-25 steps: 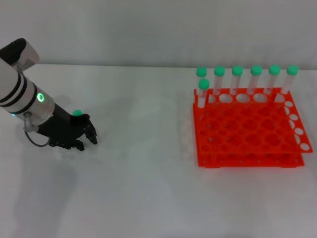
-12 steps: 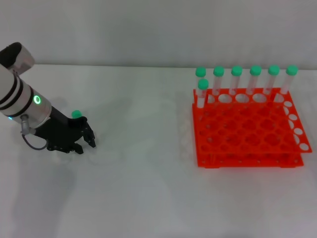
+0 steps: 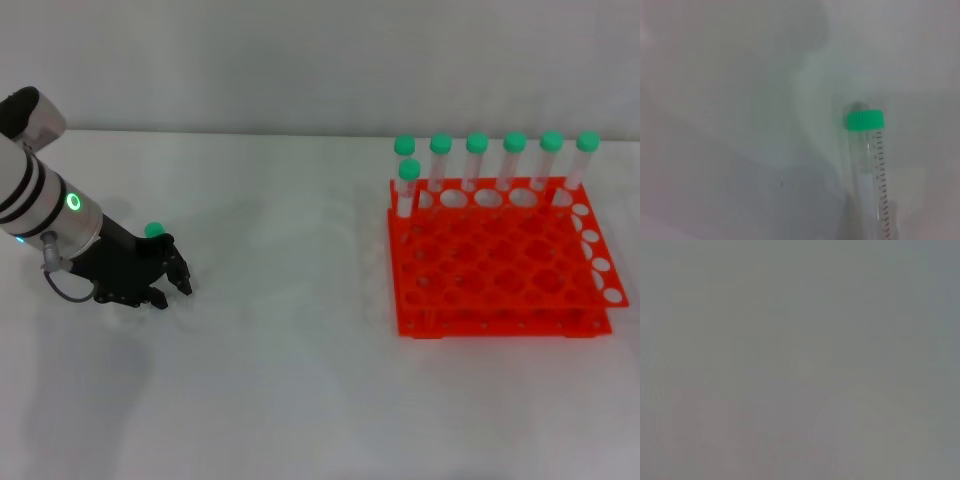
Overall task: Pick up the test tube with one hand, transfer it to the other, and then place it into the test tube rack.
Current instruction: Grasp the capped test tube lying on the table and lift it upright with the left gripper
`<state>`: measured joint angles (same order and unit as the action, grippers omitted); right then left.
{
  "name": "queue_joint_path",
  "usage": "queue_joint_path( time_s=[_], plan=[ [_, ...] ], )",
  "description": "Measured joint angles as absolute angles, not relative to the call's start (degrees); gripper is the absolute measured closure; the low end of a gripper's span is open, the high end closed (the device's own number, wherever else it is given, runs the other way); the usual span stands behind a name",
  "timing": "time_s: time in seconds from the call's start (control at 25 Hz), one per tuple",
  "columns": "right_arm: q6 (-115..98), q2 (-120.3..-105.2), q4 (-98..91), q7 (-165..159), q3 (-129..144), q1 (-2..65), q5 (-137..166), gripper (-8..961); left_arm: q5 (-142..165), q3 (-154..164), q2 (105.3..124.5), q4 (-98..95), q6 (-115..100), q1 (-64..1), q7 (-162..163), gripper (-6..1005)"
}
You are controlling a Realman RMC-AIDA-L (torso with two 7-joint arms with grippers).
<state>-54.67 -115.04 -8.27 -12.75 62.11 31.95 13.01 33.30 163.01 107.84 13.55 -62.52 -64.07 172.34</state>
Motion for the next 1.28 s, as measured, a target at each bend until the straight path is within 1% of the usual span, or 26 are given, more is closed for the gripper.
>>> queue_joint_path(
  time_s=[0.92, 1.12, 1.24, 1.28],
  plan=[
    [-54.7, -115.18, -8.3, -12.7, 61.8, 32.1, 13.0, 98, 32.6, 163.1, 107.64, 13.1, -58.5, -64.0, 171.6, 632],
    [-54.7, -115.22, -8.3, -12.8, 61.8, 32.1, 13.0, 98, 32.5, 163.1, 107.67, 13.1, -58.7, -64.2, 171.1, 649],
    [-54.7, -115.28, -8.3, -12.8, 61.8, 32.1, 13.0, 98, 32.7, 163.1, 107.73, 13.0, -59.2, -64.3, 171.1, 793],
    [-54.7, -115.29, -8.3, -12.8, 61.8, 32.1, 13.0, 98, 32.7, 163.0, 107.74, 13.0, -59.4, -64.3, 171.1, 793]
  ],
)
